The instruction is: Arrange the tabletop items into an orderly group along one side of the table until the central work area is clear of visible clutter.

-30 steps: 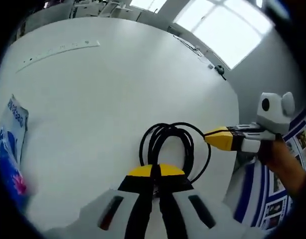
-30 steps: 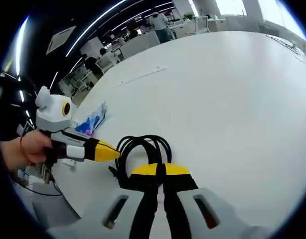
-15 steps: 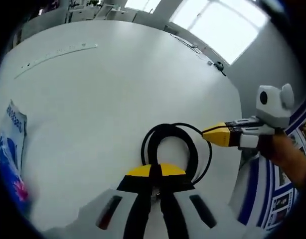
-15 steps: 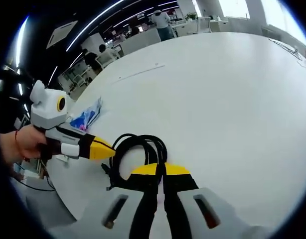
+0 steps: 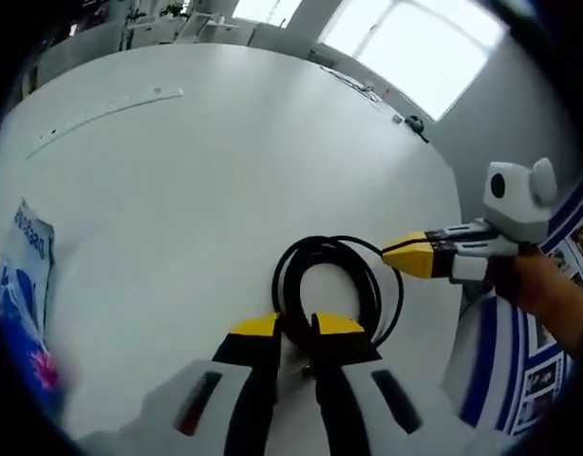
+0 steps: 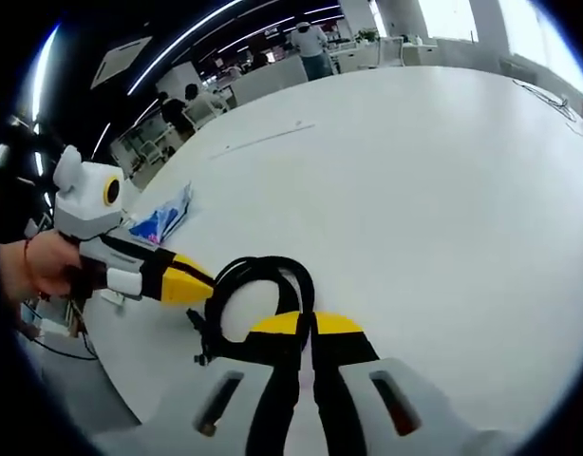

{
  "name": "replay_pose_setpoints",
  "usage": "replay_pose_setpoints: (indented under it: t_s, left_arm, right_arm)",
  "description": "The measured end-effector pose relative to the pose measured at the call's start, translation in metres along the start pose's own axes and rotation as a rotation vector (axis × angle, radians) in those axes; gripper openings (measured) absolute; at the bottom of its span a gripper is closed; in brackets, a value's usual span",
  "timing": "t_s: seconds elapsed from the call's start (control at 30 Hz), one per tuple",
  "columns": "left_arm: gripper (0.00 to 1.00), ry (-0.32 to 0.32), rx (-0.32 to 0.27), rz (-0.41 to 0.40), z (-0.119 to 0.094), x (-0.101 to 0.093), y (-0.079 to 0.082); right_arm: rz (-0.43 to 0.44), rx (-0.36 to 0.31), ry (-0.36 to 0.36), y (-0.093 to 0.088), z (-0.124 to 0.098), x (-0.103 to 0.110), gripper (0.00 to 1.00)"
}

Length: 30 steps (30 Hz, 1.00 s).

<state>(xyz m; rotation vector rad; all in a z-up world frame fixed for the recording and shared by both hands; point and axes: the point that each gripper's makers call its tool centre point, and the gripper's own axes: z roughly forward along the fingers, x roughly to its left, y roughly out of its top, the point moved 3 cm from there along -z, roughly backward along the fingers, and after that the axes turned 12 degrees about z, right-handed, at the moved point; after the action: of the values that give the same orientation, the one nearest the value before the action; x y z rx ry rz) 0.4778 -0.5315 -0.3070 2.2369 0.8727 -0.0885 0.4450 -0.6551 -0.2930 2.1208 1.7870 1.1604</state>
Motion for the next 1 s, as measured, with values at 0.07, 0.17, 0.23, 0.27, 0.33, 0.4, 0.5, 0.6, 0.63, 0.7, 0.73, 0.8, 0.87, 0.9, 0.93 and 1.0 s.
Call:
replay_pose_setpoints:
  t_s: [0.07,0.17,0.23,0.27,0.33,0.4,0.5,0.6,0.63,0.7,0.73,0.8,0.87,0.9,0.93,1.0]
  left_arm:
    - [0.16,-0.001,0.004,0.008,0.000,-0.001,-0.002]
    - [0.19,-0.004,0.004,0.021,-0.002,-0.003,-0.003]
    - [0.24,-0.005,0.005,0.027,-0.003,-0.003,-0.003]
    - [0.26,-0.006,0.005,0.032,-0.004,-0.004,-0.003]
    - [0.29,-0.005,0.006,0.034,-0.005,-0.003,-0.003]
    - [0.31,-0.003,0.002,0.040,-0.008,-0.003,-0.002]
    - [0.37,0.001,0.000,0.043,-0.011,-0.003,-0.001]
    - [0.40,0.007,-0.006,0.050,-0.016,-0.003,-0.001]
    - [0.41,0.008,-0.008,0.053,-0.017,-0.003,0.000]
    - [0.44,0.009,-0.011,0.061,-0.019,-0.004,0.000]
    - [0.46,0.010,-0.014,0.065,-0.021,-0.005,0.000]
    - [0.50,0.010,-0.019,0.074,-0.024,-0.006,0.001]
    - [0.52,0.014,-0.025,0.088,-0.028,-0.008,0.003]
    - [0.52,0.015,-0.029,0.092,-0.031,-0.008,0.003]
    - [0.53,0.015,-0.031,0.093,-0.033,-0.009,0.004]
    - [0.55,0.020,-0.038,0.098,-0.038,-0.009,0.005]
  right_arm:
    - [0.000,0.001,-0.003,-0.001,0.000,0.000,0.07]
    - [-0.005,-0.004,-0.008,-0.001,0.000,0.000,0.15]
    - [-0.007,-0.013,-0.009,0.000,-0.002,0.000,0.18]
    - [-0.006,-0.013,-0.011,0.001,-0.002,0.000,0.19]
    - [-0.003,-0.020,-0.008,0.002,-0.004,0.000,0.20]
    - [0.002,-0.024,-0.009,0.003,-0.005,0.001,0.22]
    - [0.004,-0.035,-0.011,0.005,-0.008,0.003,0.24]
    - [0.000,-0.046,-0.013,0.008,-0.010,0.005,0.26]
    - [0.000,-0.049,-0.013,0.009,-0.011,0.006,0.26]
    - [-0.002,-0.052,-0.014,0.010,-0.012,0.007,0.29]
    - [-0.004,-0.055,-0.014,0.010,-0.013,0.008,0.30]
    - [-0.010,-0.062,-0.014,0.012,-0.016,0.010,0.33]
    - [-0.014,-0.069,-0.014,0.014,-0.018,0.012,0.35]
    - [-0.015,-0.071,-0.013,0.014,-0.019,0.013,0.36]
    - [-0.014,-0.071,-0.013,0.015,-0.020,0.014,0.36]
    - [-0.023,-0.076,-0.008,0.016,-0.023,0.018,0.38]
